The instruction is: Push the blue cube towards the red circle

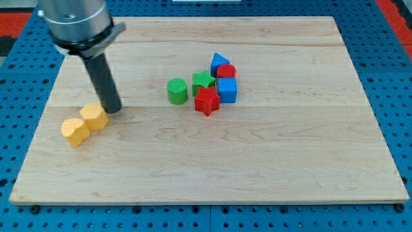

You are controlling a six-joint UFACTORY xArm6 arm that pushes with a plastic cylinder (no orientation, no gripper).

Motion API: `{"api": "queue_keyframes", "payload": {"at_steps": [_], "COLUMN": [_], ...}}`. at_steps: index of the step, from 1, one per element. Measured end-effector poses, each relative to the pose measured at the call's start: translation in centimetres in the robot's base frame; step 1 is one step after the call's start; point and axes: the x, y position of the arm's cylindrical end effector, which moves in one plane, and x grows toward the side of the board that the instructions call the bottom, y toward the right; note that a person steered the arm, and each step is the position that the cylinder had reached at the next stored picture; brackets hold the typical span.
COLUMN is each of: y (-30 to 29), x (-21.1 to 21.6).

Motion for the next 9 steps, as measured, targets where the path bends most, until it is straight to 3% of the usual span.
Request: {"api": "queue_keyframes", "payload": {"at_steps": [1,5,8,9], "y": [-2.7,-0.7,17.0,18.3], "x": [0.3,2.8,4.1,5.2]}}
